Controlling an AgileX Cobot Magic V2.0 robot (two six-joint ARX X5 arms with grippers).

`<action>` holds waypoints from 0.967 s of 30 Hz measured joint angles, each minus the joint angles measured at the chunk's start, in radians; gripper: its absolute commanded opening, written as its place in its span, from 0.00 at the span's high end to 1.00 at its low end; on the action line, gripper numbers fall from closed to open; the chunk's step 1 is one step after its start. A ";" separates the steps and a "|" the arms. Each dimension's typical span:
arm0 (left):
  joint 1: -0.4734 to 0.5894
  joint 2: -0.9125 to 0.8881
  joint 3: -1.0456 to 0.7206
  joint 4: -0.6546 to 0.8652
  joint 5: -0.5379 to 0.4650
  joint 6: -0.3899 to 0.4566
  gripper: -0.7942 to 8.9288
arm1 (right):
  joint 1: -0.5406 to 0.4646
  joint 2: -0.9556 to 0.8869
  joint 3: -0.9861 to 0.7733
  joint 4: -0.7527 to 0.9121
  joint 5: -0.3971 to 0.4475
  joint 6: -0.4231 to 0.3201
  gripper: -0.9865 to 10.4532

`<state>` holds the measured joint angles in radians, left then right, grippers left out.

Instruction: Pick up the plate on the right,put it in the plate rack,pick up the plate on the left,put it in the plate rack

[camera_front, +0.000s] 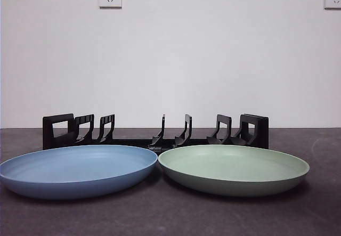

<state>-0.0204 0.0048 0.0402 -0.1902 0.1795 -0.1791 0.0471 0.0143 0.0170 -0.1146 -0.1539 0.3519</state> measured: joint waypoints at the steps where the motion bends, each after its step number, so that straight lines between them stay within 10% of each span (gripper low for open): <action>1: 0.000 0.003 0.003 -0.001 0.001 -0.010 0.93 | 0.000 0.010 0.005 -0.001 0.006 0.010 0.92; 14: 0.000 0.345 0.249 -0.003 0.037 -0.051 0.93 | 0.000 0.463 0.283 0.002 0.040 0.024 0.92; 29: -0.028 0.954 0.512 -0.015 0.343 -0.039 0.92 | -0.001 1.195 0.592 -0.080 -0.277 -0.096 0.91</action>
<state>-0.0486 0.9585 0.5526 -0.2050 0.5224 -0.2180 0.0463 1.2091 0.6086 -0.1947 -0.4309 0.2558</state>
